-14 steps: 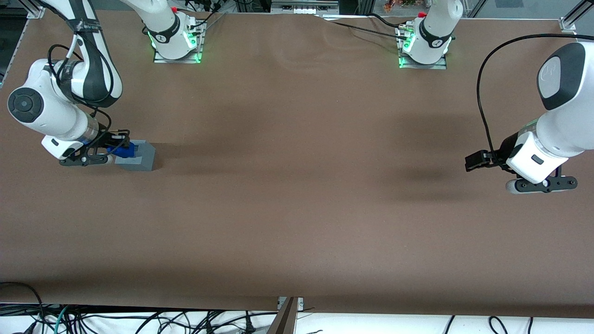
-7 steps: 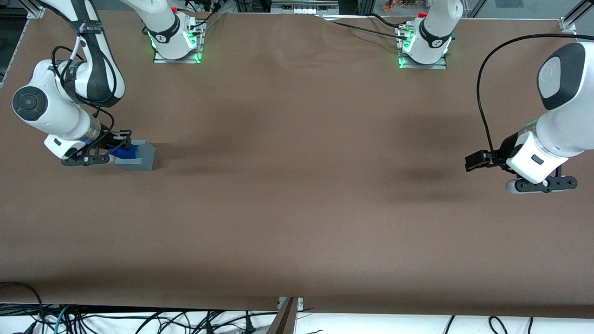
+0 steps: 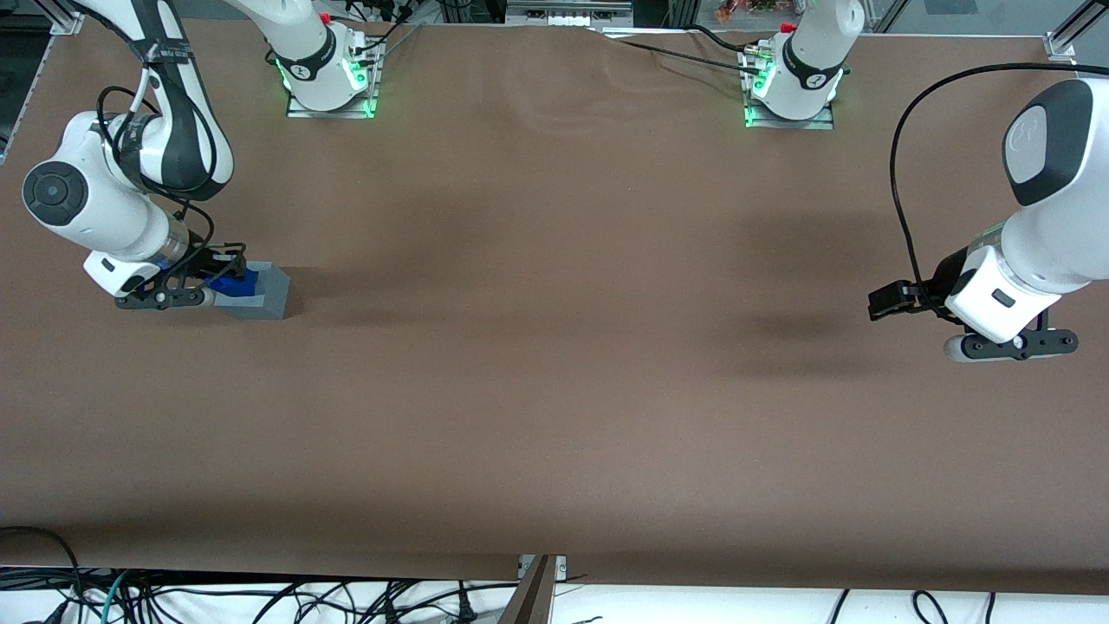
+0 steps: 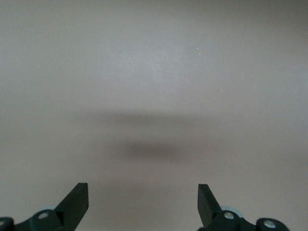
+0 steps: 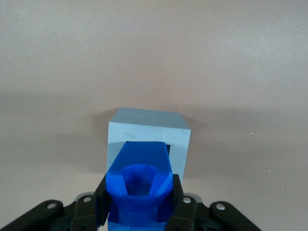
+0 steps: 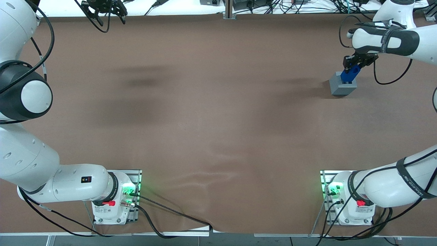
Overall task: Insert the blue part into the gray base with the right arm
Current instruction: 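Lower and press the blue part down into the gray base hole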
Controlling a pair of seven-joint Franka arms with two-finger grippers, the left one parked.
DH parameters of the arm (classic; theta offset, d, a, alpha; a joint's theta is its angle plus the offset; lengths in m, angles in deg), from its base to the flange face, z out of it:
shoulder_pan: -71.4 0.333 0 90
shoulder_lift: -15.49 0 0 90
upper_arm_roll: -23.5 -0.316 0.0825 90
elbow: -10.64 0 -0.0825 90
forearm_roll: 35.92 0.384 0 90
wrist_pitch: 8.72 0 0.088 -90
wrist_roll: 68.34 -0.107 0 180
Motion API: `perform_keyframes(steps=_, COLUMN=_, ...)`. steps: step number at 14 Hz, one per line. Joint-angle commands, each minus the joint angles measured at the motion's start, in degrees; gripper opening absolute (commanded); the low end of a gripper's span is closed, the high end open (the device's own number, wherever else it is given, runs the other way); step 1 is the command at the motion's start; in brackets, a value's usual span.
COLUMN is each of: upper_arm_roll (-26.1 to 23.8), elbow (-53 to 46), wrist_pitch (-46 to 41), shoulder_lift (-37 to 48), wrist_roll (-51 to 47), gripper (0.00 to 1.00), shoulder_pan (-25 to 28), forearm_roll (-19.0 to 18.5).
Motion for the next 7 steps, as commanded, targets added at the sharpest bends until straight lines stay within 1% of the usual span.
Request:
perform_keyframes(steps=1, upper_arm_roll=0.4, elbow=1.5, wrist_pitch=1.3, shoulder_lift=1.3, wrist_roll=0.9, gripper=0.13, shoulder_pan=0.0, forearm_roll=1.0)
perform_keyframes(steps=7, upper_arm_roll=0.4, elbow=1.5, wrist_pitch=1.6, shoulder_lift=0.8, wrist_roll=0.9, gripper=0.13, shoulder_pan=0.1, forearm_roll=1.1)
